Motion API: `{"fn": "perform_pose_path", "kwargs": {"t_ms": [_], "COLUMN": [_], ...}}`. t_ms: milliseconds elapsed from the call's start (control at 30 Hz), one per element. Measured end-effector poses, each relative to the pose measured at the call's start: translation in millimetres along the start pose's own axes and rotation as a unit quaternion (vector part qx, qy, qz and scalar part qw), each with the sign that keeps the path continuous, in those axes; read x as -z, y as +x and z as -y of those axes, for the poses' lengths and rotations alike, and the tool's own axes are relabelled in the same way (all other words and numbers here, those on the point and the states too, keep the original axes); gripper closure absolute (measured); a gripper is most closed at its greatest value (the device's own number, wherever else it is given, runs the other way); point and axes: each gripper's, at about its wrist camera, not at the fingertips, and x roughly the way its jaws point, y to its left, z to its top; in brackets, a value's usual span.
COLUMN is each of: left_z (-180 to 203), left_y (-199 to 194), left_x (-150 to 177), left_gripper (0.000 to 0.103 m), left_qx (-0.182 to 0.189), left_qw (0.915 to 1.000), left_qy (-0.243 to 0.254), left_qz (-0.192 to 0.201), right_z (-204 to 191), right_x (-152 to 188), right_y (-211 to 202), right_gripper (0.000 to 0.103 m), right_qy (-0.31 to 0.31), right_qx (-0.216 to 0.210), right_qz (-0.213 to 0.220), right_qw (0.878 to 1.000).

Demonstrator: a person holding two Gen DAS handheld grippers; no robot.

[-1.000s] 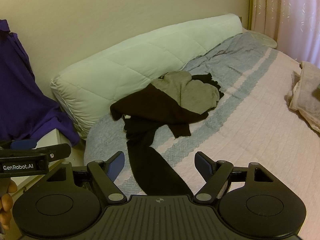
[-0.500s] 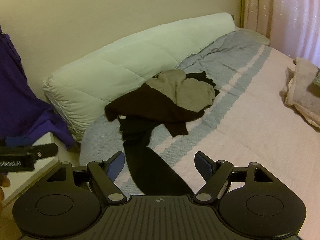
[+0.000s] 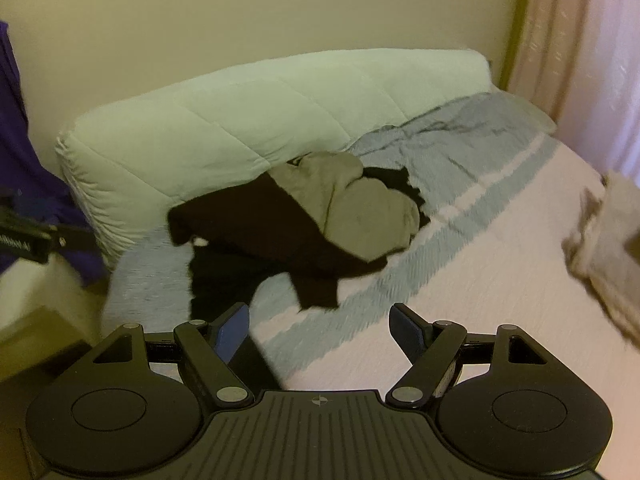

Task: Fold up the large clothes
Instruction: 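Move both grippers toward the crumpled clothing pile by the pillow, then grasp the grey-and-black TJC sweater with the left gripper while the right gripper grasps it too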

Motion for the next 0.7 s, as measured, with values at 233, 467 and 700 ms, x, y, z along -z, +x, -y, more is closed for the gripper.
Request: {"fn": "perform_pose_path", "kwargs": {"t_ms": [233, 467, 700], "left_z": [-8, -8, -21], "left_y": [98, 222, 297], "left_x": [-48, -73, -77], "left_gripper": [0.001, 0.001, 0.002], "left_qx": [-0.024, -0.033, -0.019], "left_qw": [0.9984, 0.994, 0.9911], "left_qy": [0.049, 0.096, 0.122], "left_qz": [-0.017, -0.041, -0.05], "right_z": [44, 63, 65], "right_x": [-50, -83, -90], "right_y": [136, 284, 380], "right_gripper": [0.029, 0.029, 0.033], "right_qy": [-0.048, -0.072, -0.074], "right_qx": [-0.022, -0.049, -0.063], "right_qz": [-0.007, -0.023, -0.033], "right_qw": [0.999, 0.996, 0.995]}}
